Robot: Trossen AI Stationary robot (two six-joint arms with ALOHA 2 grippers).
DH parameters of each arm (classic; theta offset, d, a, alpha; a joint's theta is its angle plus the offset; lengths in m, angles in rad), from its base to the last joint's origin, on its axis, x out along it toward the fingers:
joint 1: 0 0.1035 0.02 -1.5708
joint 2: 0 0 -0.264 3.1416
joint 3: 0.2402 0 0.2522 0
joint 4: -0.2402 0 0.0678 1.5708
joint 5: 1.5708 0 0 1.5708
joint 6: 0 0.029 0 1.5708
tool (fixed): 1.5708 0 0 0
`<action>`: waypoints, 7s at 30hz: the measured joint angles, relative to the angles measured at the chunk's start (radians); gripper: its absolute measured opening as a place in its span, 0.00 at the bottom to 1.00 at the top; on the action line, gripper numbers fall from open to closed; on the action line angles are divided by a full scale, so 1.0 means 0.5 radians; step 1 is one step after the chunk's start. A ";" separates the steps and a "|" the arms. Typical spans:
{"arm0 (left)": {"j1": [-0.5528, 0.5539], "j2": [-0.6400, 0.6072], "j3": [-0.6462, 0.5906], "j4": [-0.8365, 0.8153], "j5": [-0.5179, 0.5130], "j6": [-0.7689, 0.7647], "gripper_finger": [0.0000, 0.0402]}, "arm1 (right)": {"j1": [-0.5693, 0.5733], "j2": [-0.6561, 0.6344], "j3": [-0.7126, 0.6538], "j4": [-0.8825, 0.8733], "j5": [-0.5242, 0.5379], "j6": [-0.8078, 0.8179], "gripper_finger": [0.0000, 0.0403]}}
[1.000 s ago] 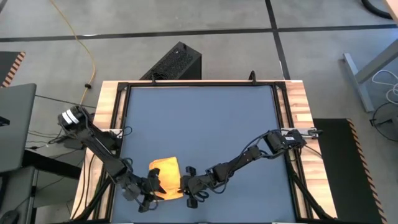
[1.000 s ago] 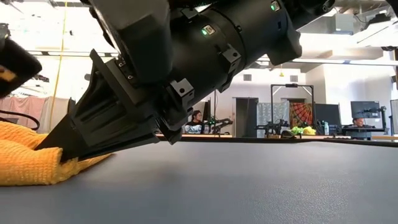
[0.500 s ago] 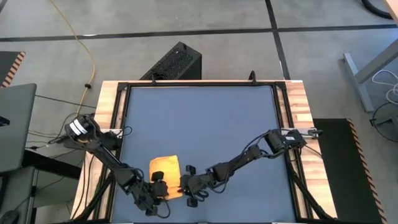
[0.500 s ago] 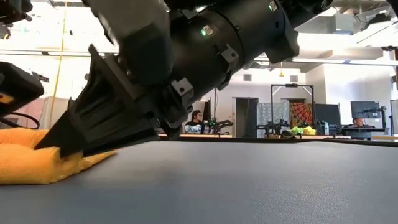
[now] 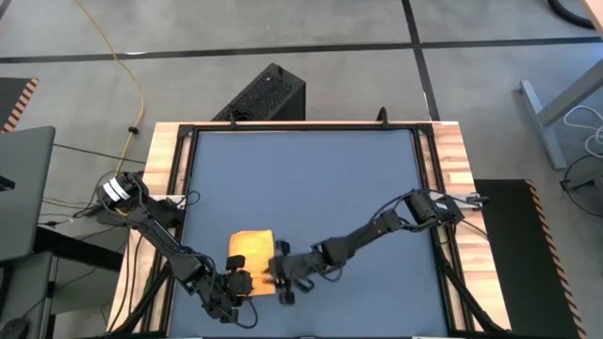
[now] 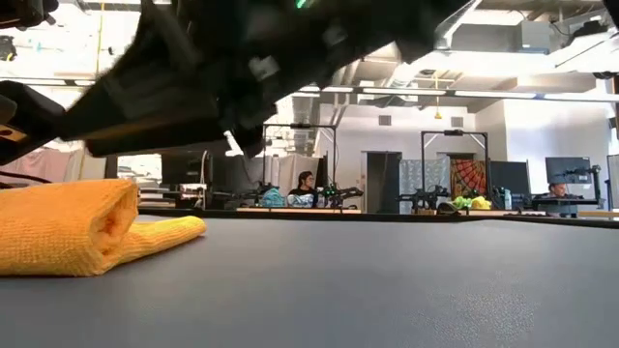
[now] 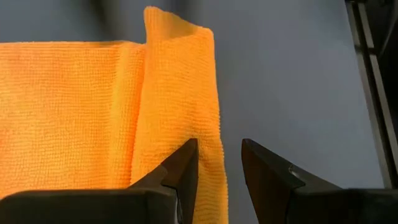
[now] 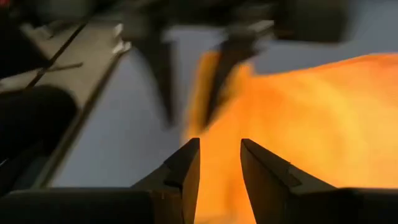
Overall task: Roll towel
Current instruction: Roll the orange microfiber towel
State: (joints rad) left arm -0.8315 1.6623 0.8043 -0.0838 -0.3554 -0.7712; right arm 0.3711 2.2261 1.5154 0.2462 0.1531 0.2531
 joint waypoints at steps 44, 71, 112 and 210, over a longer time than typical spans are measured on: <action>-0.033 -0.117 -0.153 -0.097 -0.113 -0.113 0.28 | 0.024 0.139 -0.003 0.045 0.719 -0.026 0.04; 0.137 -0.114 -0.153 0.044 0.167 -0.067 0.28 | 0.316 0.116 -0.002 0.060 0.360 -0.857 0.48; -0.036 -0.079 -0.148 -0.372 0.100 -0.355 0.28 | 0.091 0.201 0.000 0.188 -0.175 0.144 0.06; -0.567 -0.113 0.176 -0.085 -0.343 0.088 0.28 | -0.079 0.198 0.004 0.182 -0.677 0.892 0.06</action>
State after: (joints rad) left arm -1.1148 1.6060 0.8921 -0.1262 -0.5269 -0.7271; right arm 0.3317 2.3249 1.5173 0.3374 -0.1856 0.6991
